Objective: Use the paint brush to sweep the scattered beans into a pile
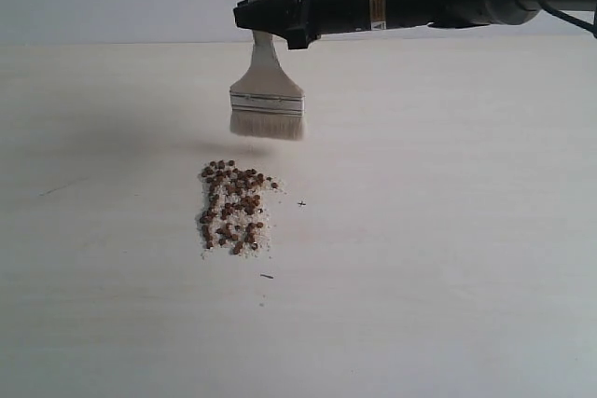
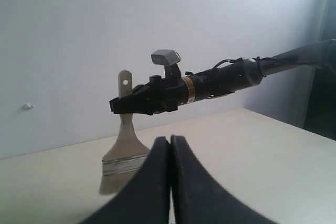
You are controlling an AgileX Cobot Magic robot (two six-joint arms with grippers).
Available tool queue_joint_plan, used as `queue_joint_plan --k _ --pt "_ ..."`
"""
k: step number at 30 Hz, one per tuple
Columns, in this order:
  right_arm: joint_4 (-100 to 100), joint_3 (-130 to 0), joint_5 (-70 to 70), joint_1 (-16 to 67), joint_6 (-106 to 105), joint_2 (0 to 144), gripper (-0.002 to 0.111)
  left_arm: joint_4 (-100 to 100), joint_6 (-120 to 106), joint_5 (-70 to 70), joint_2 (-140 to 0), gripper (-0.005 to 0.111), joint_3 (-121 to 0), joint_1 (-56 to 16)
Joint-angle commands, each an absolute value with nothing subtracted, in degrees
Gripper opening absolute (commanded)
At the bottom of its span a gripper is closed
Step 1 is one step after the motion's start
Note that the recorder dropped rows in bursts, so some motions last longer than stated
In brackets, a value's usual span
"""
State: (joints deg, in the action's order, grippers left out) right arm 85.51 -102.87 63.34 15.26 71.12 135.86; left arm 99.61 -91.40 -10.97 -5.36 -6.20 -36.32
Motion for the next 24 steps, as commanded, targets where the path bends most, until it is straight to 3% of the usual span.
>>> queue_joint_plan --k 1,14,24 --pt "83.03 -103.98 64.77 15.35 68.89 135.89 0.0 99.95 -91.26 -10.86 -4.98 0.0 -5.98 -36.47" --pt "91.58 -121.45 69.96 15.35 82.32 146.03 0.0 99.95 -91.26 -10.86 -4.98 0.0 -5.98 -36.47" --pt "93.26 -123.66 69.96 15.35 84.98 146.78 0.0 99.95 -91.26 -10.86 -4.98 0.0 -5.98 -36.47"
